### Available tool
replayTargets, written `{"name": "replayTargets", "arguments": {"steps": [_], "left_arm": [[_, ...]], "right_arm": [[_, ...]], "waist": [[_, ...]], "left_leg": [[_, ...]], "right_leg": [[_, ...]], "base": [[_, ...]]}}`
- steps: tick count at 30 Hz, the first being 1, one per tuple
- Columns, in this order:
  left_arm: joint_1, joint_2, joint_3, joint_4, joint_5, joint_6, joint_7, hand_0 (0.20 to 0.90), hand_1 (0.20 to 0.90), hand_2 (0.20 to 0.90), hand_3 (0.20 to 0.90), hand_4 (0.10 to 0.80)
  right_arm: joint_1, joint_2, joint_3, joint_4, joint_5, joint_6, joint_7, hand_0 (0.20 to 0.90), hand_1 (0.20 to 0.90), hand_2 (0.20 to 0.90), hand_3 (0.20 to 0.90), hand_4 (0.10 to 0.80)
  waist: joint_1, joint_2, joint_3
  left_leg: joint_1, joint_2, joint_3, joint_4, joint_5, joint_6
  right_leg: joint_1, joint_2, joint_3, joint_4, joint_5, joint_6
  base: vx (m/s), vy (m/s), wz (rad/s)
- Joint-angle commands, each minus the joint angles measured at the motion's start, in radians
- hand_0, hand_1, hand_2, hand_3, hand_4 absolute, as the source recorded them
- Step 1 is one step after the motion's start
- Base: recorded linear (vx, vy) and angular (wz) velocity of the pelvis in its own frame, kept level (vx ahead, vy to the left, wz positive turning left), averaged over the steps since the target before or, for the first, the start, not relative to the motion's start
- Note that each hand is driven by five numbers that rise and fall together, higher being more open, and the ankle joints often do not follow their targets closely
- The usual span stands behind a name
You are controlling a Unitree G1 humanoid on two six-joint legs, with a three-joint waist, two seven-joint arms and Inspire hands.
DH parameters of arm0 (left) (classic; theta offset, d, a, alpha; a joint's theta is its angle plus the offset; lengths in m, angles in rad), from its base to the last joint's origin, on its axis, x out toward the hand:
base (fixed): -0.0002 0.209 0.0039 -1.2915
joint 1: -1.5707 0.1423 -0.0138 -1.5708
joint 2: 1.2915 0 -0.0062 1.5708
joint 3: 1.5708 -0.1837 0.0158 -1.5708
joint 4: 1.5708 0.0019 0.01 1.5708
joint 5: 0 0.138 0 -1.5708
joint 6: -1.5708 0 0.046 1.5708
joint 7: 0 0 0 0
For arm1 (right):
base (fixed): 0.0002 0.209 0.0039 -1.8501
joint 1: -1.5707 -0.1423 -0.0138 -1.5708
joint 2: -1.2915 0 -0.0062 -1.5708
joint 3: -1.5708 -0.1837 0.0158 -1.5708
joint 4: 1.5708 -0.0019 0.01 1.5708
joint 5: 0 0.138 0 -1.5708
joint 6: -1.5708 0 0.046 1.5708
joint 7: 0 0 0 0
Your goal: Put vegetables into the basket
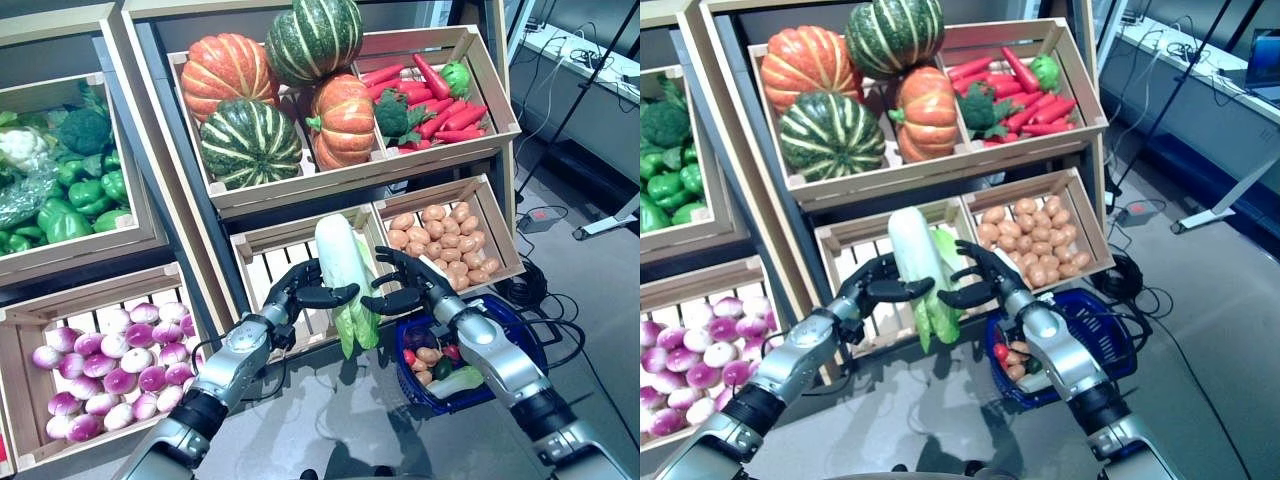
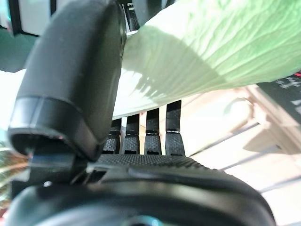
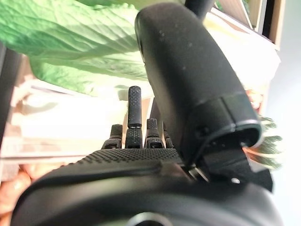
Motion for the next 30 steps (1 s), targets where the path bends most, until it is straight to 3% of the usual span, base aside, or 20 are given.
{"name": "replayTargets", "arguments": {"steps": [1, 10, 14, 20, 28, 30], "left_arm": [[-0.134, -0.063, 0.083, -0.164, -0.035, -0.186, -0.057, 0.300, 0.300, 0.300, 0.300, 0.400], [-0.142, -0.019, 0.125, -0.096, 0.003, -0.186, -0.064, 0.300, 0.300, 0.300, 0.300, 0.400], [-0.173, -0.019, 0.111, -0.033, 0.042, -0.214, -0.087, 0.300, 0.300, 0.300, 0.300, 0.400], [-0.183, -0.034, 0.079, -0.001, 0.074, -0.223, -0.092, 0.300, 0.300, 0.300, 0.300, 0.400], [-0.210, -0.040, 0.047, 0.021, 0.159, -0.244, -0.073, 0.300, 0.300, 0.300, 0.300, 0.400], [-0.228, -0.046, 0.014, 0.023, 0.236, -0.254, -0.054, 0.300, 0.300, 0.300, 0.300, 0.400]], "right_arm": [[-0.015, -0.084, -0.080, -0.037, -0.031, -0.105, -0.003, 0.900, 0.900, 0.900, 0.900, 0.800], [0.058, -0.183, -0.235, -0.137, 0.137, -0.168, 0.145, 0.900, 0.900, 0.900, 0.900, 0.800], [0.034, -0.136, -0.237, -0.140, 0.383, -0.185, 0.266, 0.900, 0.900, 0.900, 0.900, 0.800], [-0.014, -0.072, -0.242, -0.110, 0.557, -0.227, 0.349, 0.900, 0.900, 0.900, 0.900, 0.800], [-0.076, -0.012, -0.251, -0.144, 0.624, -0.280, 0.376, 0.900, 0.900, 0.900, 0.900, 0.800], [-0.111, 0.008, -0.237, -0.139, 0.611, -0.321, 0.346, 0.900, 0.900, 0.900, 0.900, 0.800]], "waist": [[-0.026, -0.013, -0.055], [-0.067, -0.021, -0.045], [-0.070, -0.023, -0.044], [-0.057, -0.025, -0.046], [-0.047, -0.028, -0.045], [-0.040, -0.027, -0.047]], "left_leg": [[-0.033, -0.066, 0.022, 0.006, 0.007, 0.025], [-0.028, -0.061, 0.050, 0.003, 0.002, 0.022], [-0.029, -0.059, 0.062, 0.004, 0.000, 0.021], [-0.030, -0.059, 0.057, 0.008, -0.005, 0.019], [-0.036, -0.062, 0.055, 0.014, -0.009, 0.021], [-0.036, -0.063, 0.050, 0.015, -0.011, 0.022]], "right_leg": [[-0.016, 0.003, 0.051, 0.042, 0.028, 0.003], [-0.026, 0.005, 0.067, 0.044, 0.031, 0.011], [-0.027, 0.004, 0.066, 0.042, 0.033, 0.012], [-0.022, 0.002, 0.057, 0.040, 0.030, 0.012], [-0.026, -0.001, 0.051, 0.042, 0.027, 0.012], [-0.022, -0.001, 0.049, 0.039, 0.026, 0.010]], "base": [[0.002, -0.002, -0.07], [-0.006, -0.003, -0.04], [-0.012, -0.003, -0.09], [0.000, 0.000, 0.00], [0.000, 0.000, 0.00], [0.000, 0.000, 0.00]]}}
